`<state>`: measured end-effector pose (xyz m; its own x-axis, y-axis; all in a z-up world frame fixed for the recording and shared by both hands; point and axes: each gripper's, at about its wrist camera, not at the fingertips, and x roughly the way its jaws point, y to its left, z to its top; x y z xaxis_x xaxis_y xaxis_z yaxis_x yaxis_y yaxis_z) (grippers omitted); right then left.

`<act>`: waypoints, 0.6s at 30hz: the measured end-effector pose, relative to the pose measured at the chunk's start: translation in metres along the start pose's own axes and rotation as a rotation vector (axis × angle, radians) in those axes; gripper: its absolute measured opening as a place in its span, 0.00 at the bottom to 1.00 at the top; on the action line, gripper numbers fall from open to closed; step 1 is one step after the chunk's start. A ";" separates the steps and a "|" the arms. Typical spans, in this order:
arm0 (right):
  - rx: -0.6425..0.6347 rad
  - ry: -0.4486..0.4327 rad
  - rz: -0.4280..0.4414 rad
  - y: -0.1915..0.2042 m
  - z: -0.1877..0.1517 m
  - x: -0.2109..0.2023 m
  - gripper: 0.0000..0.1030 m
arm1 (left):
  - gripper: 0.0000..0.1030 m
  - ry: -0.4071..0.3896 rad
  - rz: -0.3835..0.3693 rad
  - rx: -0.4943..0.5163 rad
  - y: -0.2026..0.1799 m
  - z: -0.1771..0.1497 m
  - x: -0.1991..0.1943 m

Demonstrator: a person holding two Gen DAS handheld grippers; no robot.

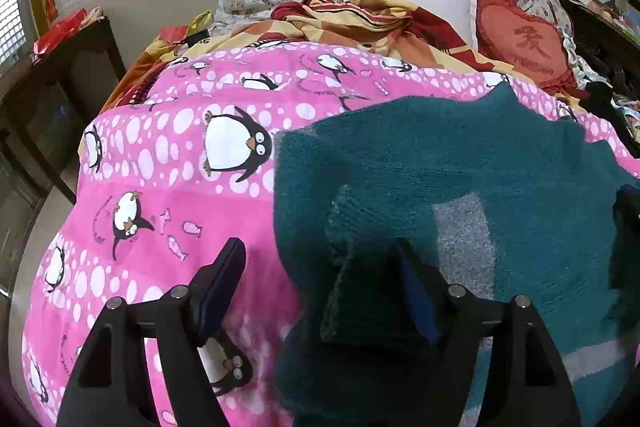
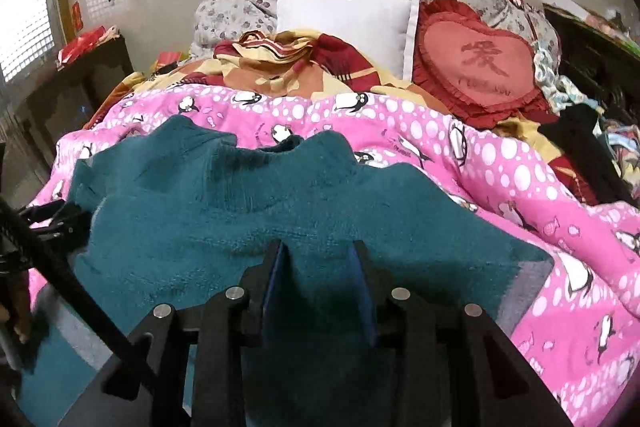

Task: Fold small clothes

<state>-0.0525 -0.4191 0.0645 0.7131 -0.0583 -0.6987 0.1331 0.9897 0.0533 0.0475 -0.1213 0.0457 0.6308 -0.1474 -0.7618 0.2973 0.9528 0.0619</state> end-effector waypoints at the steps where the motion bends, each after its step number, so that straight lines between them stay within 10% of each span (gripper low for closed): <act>1: 0.000 -0.006 0.003 -0.001 -0.002 -0.007 0.35 | 0.72 -0.002 0.002 -0.001 0.001 0.000 -0.003; 18: 0.111 0.138 0.014 -0.028 -0.085 -0.021 0.50 | 0.74 0.013 0.019 0.012 0.002 -0.027 -0.024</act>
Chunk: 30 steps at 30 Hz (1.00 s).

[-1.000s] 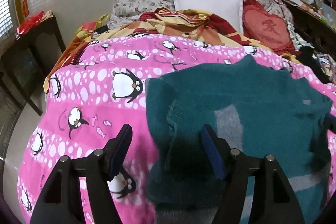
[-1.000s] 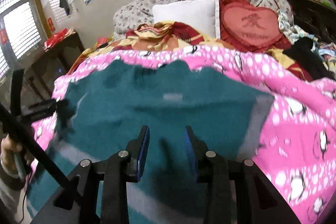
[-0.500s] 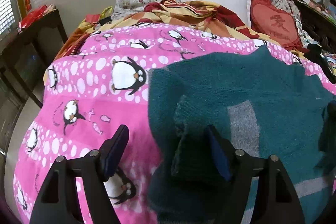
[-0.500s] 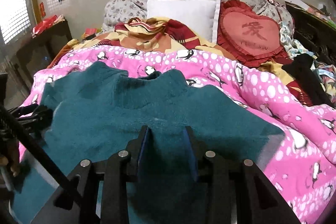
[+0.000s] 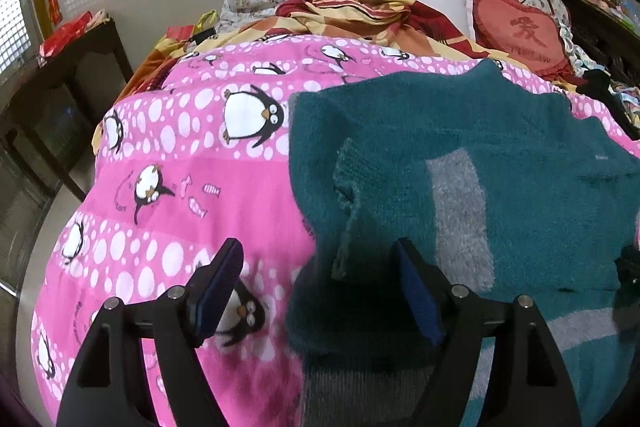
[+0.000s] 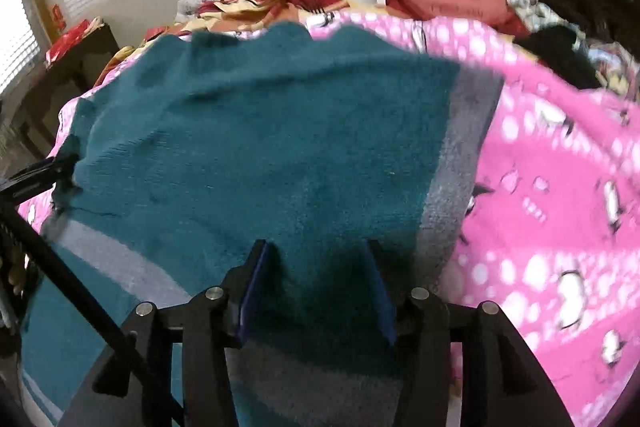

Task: Fold small clothes

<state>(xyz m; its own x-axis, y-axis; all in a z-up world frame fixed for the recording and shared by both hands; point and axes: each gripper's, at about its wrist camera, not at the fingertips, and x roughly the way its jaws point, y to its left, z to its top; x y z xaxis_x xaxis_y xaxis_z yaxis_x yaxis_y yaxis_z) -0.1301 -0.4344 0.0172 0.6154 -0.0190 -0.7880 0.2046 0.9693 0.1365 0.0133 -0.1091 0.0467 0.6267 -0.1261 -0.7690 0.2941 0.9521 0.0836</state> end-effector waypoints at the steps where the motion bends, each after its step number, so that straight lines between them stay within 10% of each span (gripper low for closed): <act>1: 0.001 0.001 0.006 0.001 0.000 -0.007 0.50 | 0.74 0.002 -0.008 -0.007 0.002 -0.002 -0.004; 6: -0.028 -0.055 0.038 0.006 -0.013 -0.054 0.65 | 0.75 -0.012 -0.006 0.008 0.011 -0.018 -0.031; 30: -0.052 0.012 0.093 0.011 -0.137 -0.150 0.72 | 0.86 0.039 -0.135 -0.009 0.069 -0.146 -0.129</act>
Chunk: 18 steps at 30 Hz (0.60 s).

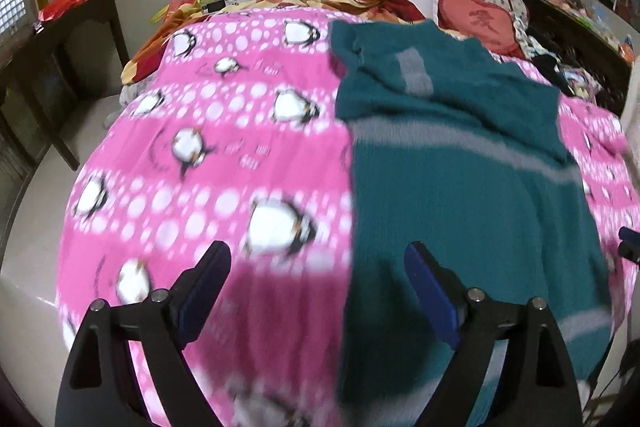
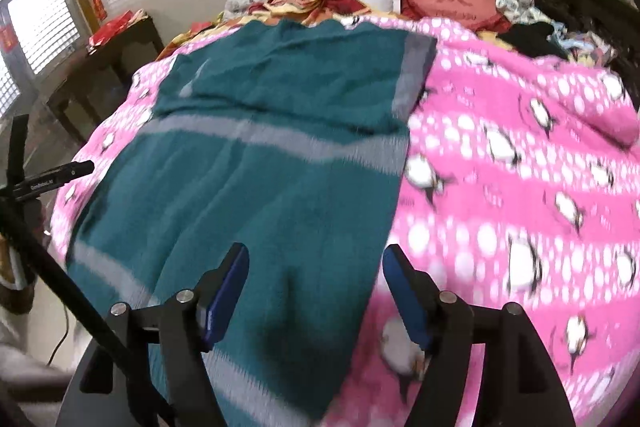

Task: Fold small clothes
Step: 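Open both tools and lift them off the folded sweater, then grasp the ribbed hem of the teal sweater with both tools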

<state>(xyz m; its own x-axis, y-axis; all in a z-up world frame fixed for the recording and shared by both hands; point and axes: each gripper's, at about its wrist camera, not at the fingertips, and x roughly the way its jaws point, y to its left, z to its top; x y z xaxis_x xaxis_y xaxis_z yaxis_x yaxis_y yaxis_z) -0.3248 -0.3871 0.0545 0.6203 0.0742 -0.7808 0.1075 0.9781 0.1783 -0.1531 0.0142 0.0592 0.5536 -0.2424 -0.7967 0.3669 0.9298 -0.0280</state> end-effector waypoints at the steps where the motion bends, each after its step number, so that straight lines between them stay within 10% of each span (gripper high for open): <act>1: 0.004 0.009 0.007 -0.001 -0.008 -0.004 0.72 | 0.86 0.000 -0.004 0.004 0.003 -0.008 -0.004; 18: 0.079 0.130 0.184 0.011 -0.088 -0.013 0.73 | 0.87 0.101 -0.167 -0.005 -0.003 -0.079 -0.005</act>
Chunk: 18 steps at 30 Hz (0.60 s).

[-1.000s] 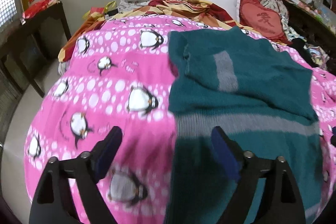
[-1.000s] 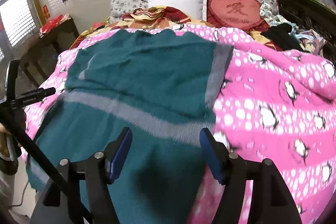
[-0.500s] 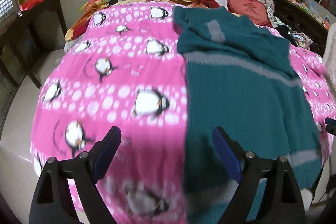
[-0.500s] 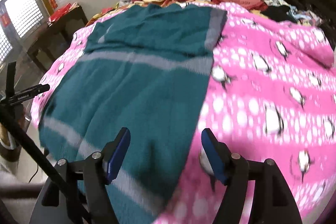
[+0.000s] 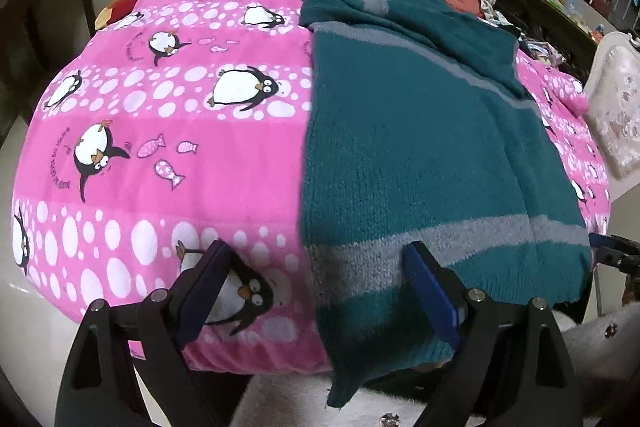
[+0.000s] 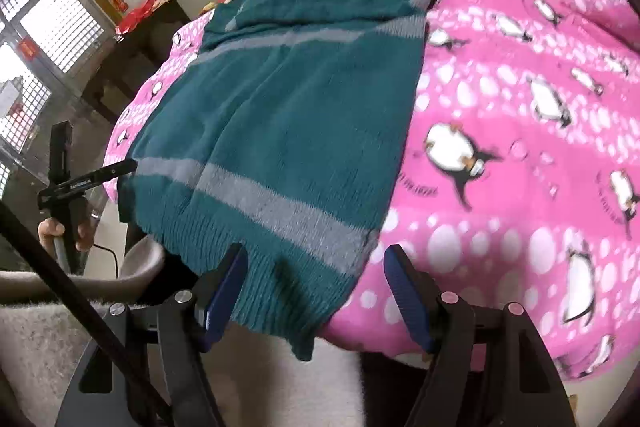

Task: Fold small clothes
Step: 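Grasp the ribbed hem of the teal sweater with both tools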

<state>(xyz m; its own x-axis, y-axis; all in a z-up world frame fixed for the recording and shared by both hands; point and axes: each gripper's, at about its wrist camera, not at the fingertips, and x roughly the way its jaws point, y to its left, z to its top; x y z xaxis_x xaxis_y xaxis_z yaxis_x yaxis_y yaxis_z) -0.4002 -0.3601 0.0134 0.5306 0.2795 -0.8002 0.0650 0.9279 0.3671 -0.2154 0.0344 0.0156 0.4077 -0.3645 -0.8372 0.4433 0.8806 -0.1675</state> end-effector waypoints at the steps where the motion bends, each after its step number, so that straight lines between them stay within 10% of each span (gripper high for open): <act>1: 0.001 0.009 0.013 0.001 -0.003 0.003 0.73 | 0.89 0.010 -0.020 0.004 -0.001 -0.002 0.000; 18: 0.001 0.014 0.158 0.006 -0.009 0.013 0.63 | 0.96 0.071 -0.027 0.109 -0.022 -0.018 0.011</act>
<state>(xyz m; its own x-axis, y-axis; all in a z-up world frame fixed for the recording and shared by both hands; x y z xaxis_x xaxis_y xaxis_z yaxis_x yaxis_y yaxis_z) -0.4007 -0.3487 0.0014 0.5228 0.4249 -0.7390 -0.0170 0.8719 0.4894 -0.2350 0.0161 0.0012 0.3389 -0.3621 -0.8684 0.5389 0.8313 -0.1362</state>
